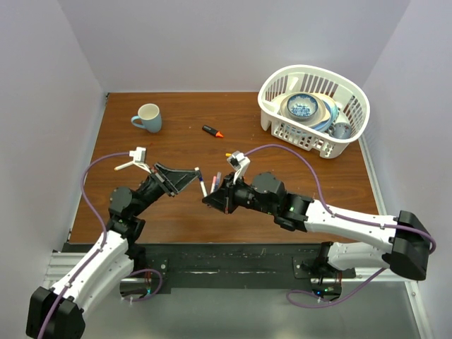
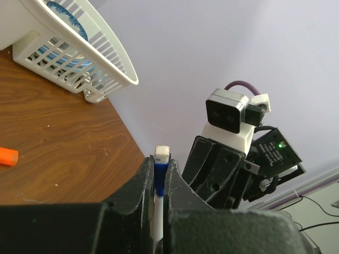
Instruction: Insert the pens into the pen caps
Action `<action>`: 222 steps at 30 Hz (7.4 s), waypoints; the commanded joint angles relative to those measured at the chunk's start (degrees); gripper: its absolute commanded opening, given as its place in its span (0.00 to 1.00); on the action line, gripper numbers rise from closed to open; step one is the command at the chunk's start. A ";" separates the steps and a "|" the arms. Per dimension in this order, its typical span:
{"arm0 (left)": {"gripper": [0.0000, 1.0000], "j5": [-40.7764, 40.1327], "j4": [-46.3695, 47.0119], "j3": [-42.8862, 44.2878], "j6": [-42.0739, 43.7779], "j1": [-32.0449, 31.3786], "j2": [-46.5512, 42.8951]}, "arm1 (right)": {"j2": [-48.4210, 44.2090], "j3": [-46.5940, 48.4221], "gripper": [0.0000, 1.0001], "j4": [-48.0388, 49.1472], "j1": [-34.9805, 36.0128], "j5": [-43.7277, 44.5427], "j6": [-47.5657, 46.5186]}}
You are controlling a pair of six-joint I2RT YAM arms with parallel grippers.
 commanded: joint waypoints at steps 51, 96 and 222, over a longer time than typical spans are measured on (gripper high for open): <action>0.00 8.95 -8.36 11.31 6.24 -2.82 7.18 | -3.28 8.10 0.00 -2.24 -0.07 5.45 -5.84; 0.00 -7.47 -6.40 7.24 13.00 -16.54 20.88 | 3.32 17.88 0.00 -8.21 -15.28 2.13 -7.79; 0.75 -31.73 -65.04 39.59 60.20 32.25 56.74 | -53.82 -2.35 0.65 -45.31 -15.19 13.73 3.37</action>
